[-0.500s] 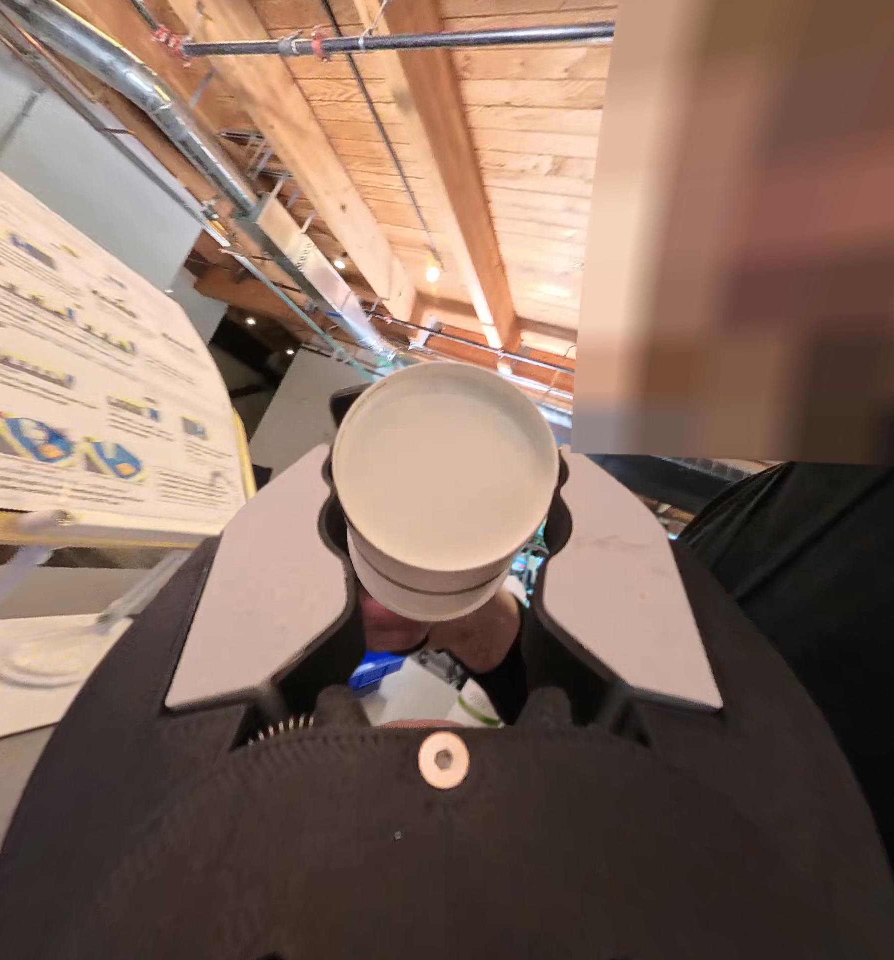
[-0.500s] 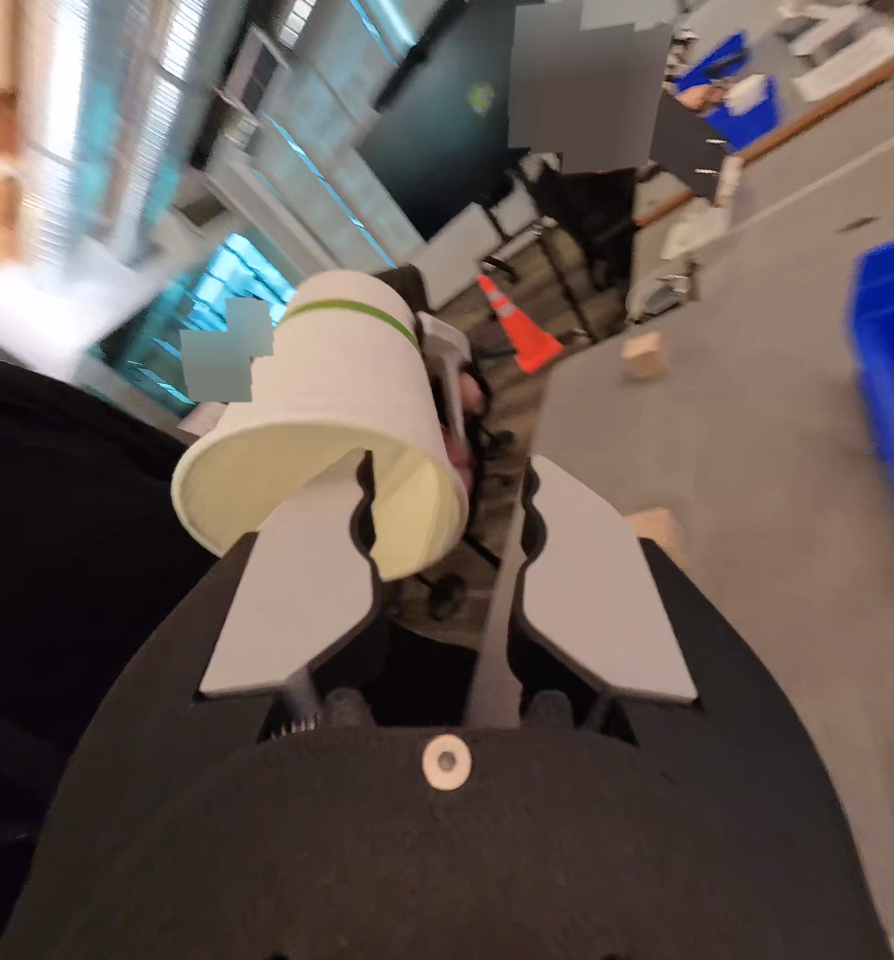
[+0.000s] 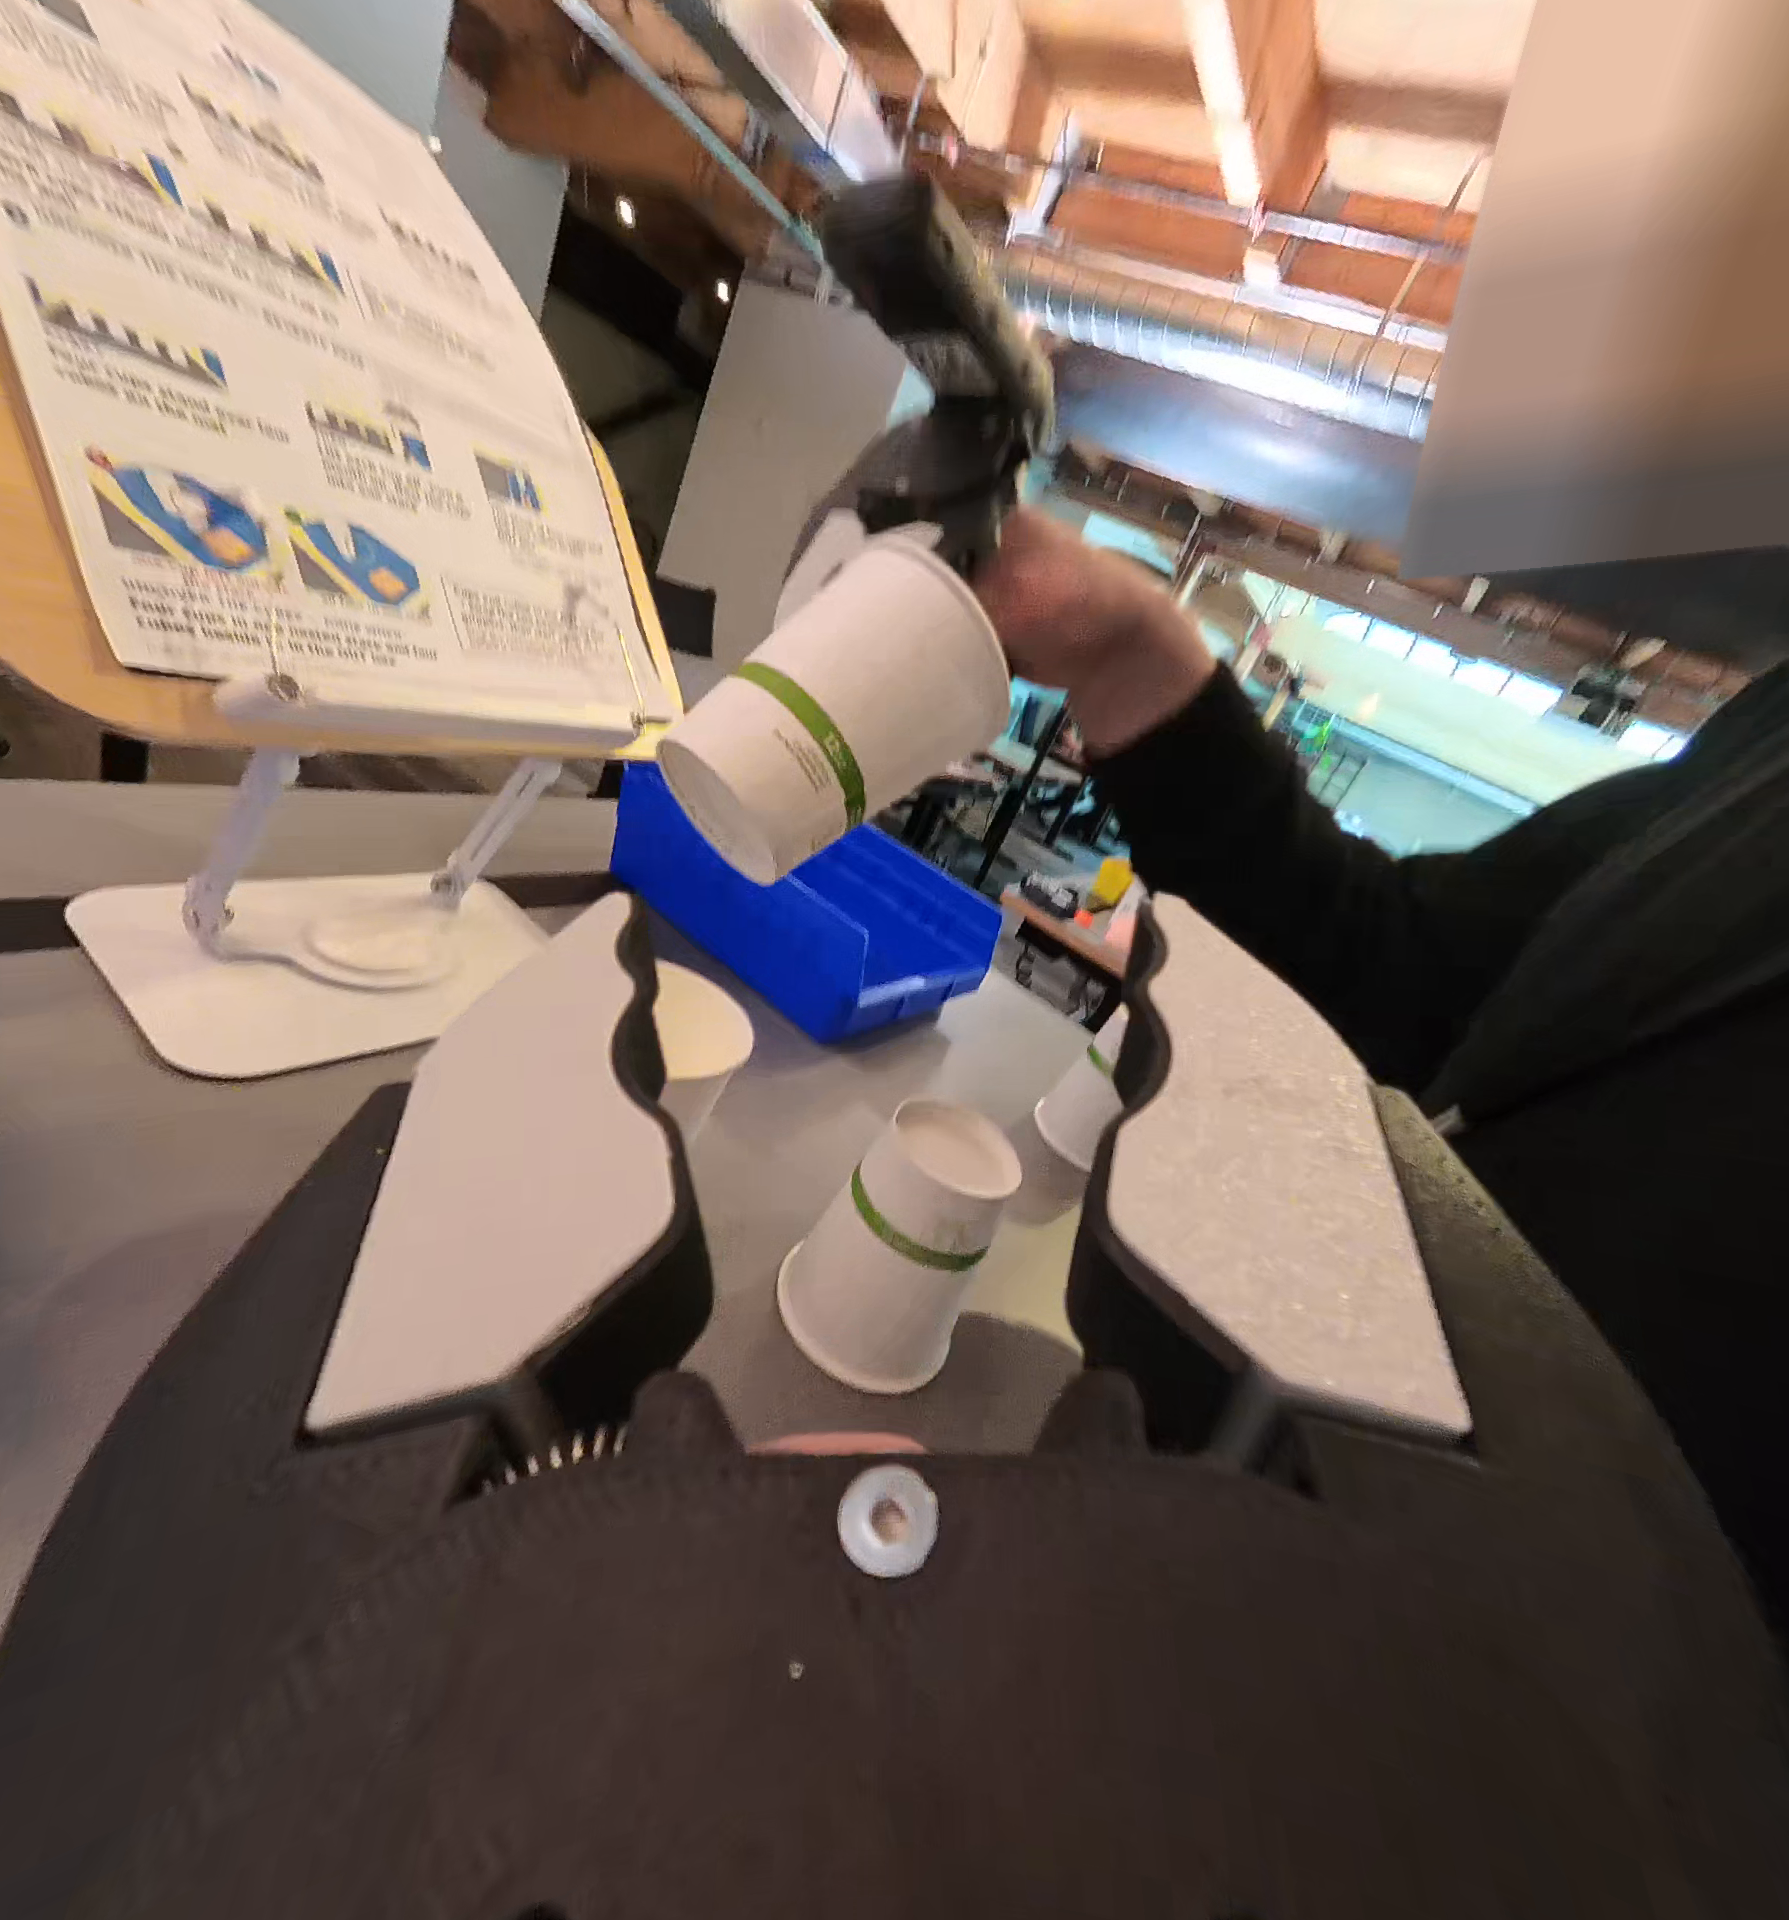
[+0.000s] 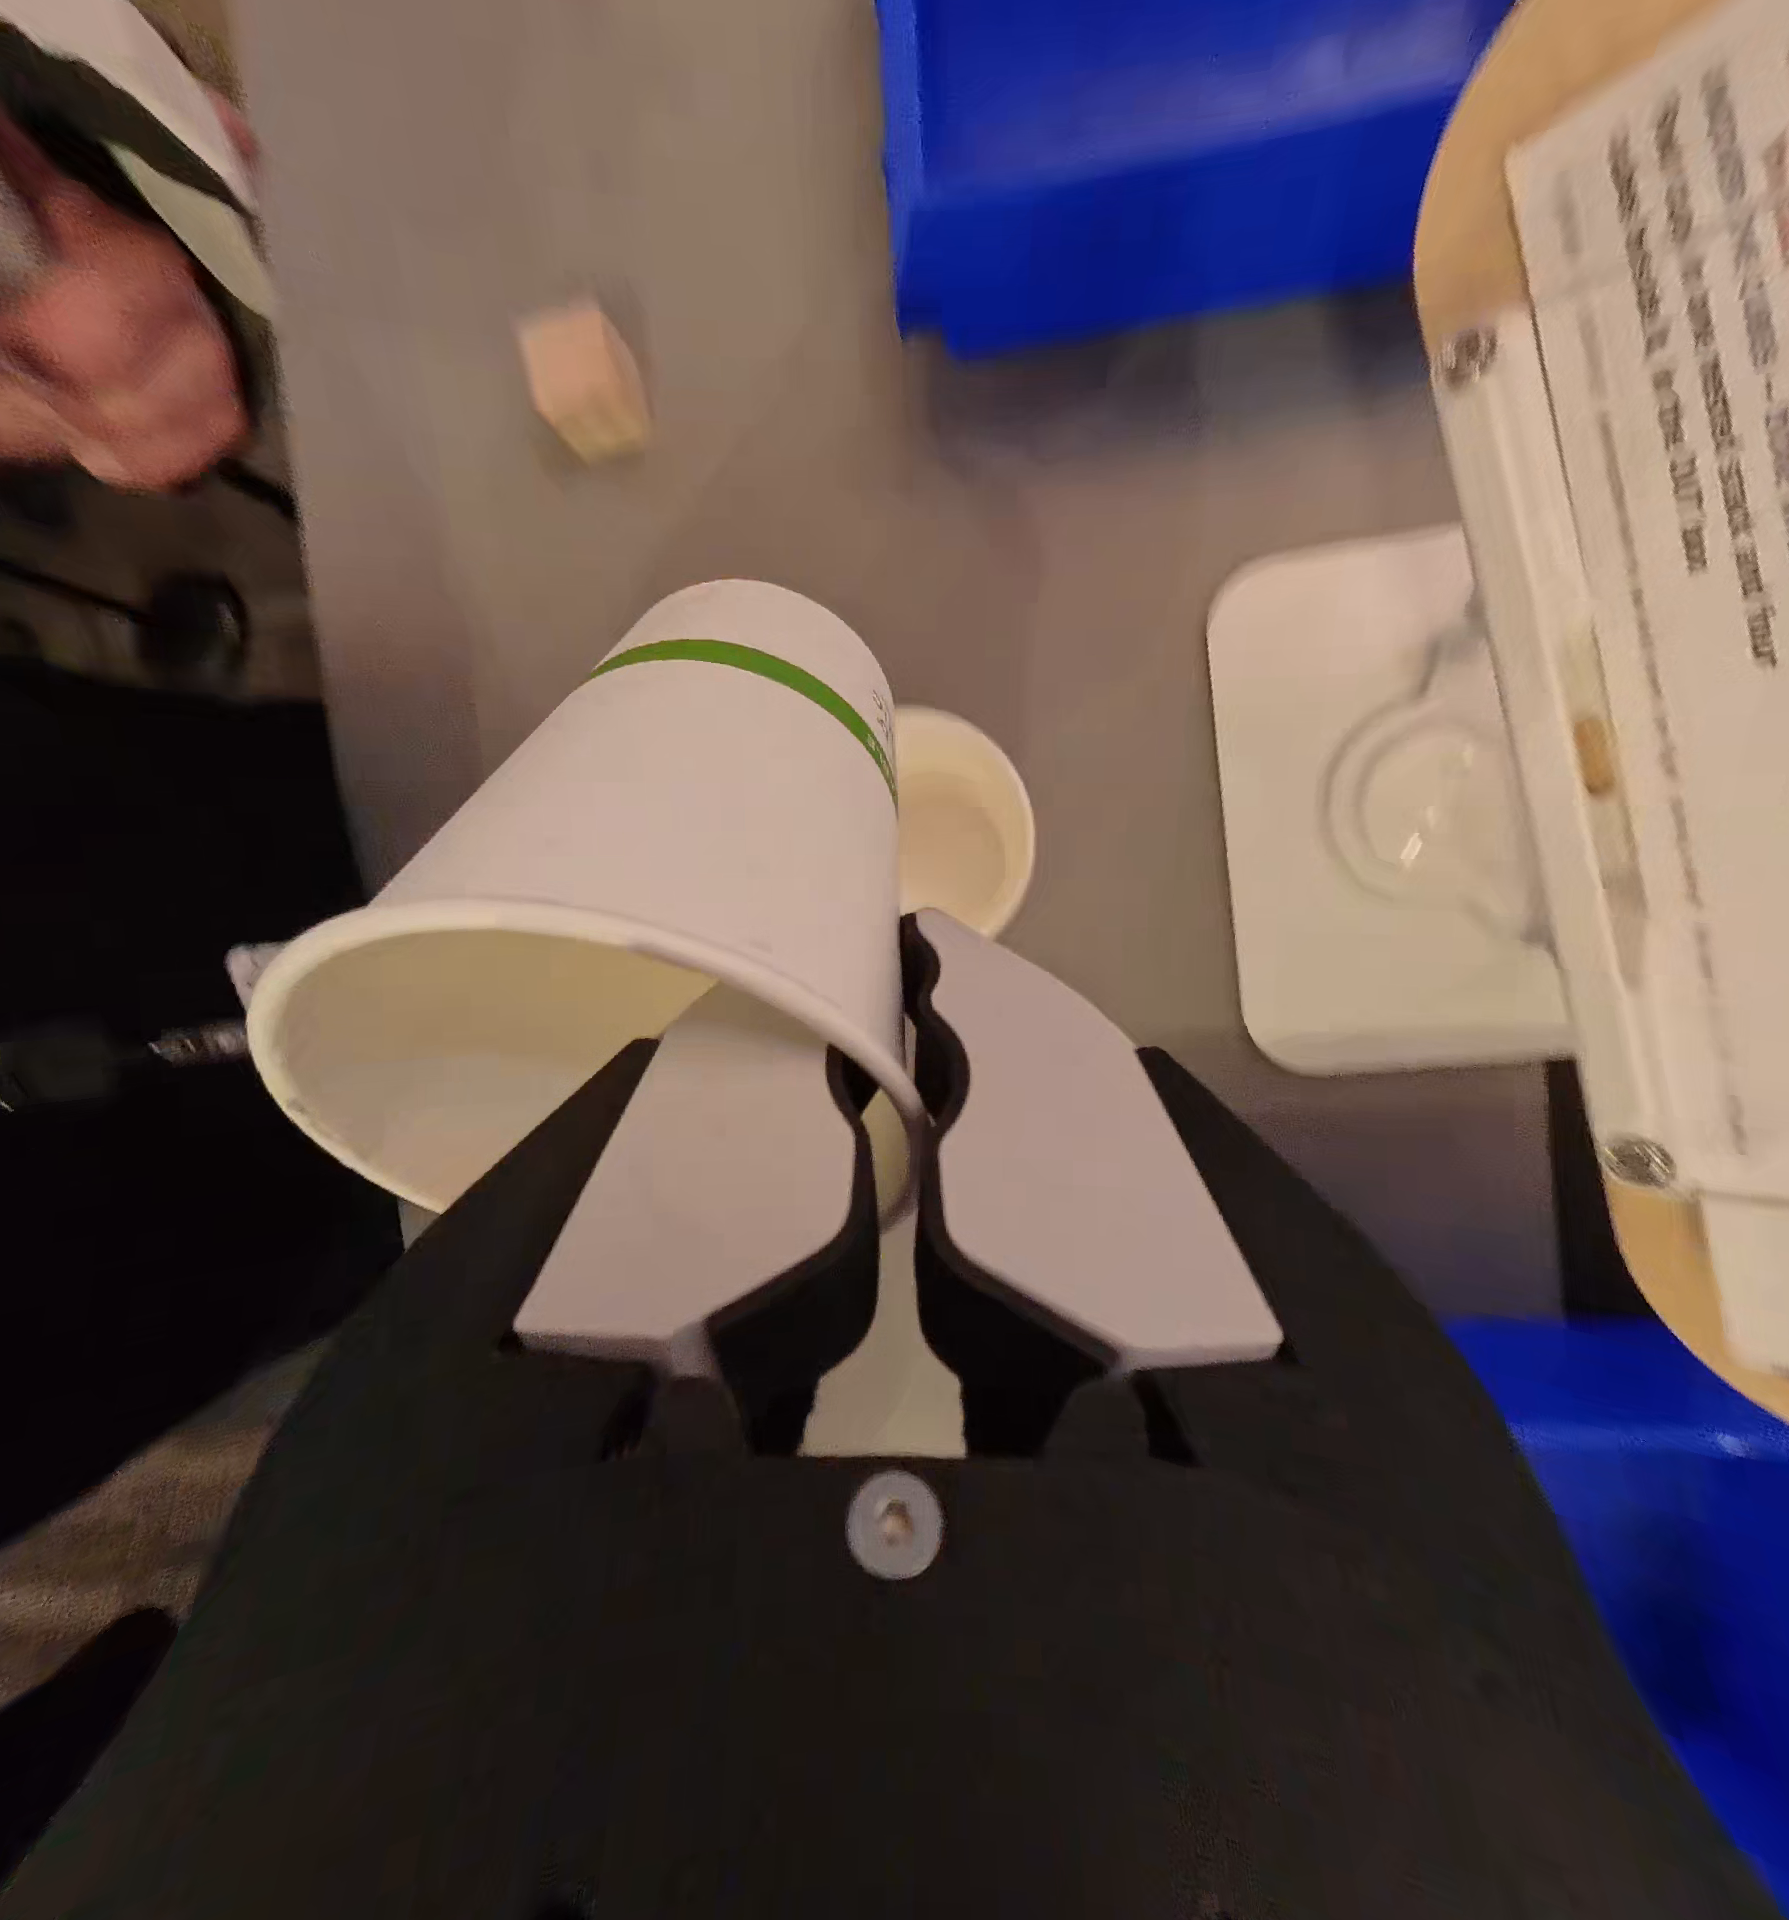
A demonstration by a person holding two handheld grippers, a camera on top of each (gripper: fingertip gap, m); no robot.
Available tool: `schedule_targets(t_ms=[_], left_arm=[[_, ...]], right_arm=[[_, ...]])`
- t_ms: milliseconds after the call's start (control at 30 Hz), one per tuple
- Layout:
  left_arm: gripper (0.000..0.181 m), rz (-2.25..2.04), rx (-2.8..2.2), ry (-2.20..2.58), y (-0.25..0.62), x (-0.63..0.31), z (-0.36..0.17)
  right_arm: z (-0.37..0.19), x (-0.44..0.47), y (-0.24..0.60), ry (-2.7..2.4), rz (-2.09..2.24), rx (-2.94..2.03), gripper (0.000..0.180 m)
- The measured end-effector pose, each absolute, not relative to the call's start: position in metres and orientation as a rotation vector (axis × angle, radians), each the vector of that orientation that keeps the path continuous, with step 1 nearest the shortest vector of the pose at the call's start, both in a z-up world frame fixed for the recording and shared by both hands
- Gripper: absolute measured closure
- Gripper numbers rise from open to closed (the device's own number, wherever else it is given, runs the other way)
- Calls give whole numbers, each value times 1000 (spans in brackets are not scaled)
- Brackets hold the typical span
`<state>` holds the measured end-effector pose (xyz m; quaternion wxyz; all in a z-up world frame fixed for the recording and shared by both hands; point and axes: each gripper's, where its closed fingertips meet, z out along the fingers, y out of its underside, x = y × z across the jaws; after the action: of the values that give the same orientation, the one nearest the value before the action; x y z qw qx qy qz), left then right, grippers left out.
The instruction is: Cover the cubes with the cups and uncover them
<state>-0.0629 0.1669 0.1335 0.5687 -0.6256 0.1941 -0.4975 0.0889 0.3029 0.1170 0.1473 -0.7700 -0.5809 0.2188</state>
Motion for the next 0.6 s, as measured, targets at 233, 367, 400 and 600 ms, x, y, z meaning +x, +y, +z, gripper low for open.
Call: schedule_targets(t_ms=[233,367,400,600], left_arm=[[98,-1161,-1528,517,166,-41,117],[98,-1111,-1570,563,162,-36,107],[98,-1107,-1576,569,161,-35,106],[99,-1097,-1601,570,157,-33,96]], right_arm=[[65,95,314,-2016,180,-2391,179],[35,84,316,-2150,-14,-2409,179],[28,81,316,-2184,-44,-2403,180],[1,66,318,-2310,-192,-2381,179]])
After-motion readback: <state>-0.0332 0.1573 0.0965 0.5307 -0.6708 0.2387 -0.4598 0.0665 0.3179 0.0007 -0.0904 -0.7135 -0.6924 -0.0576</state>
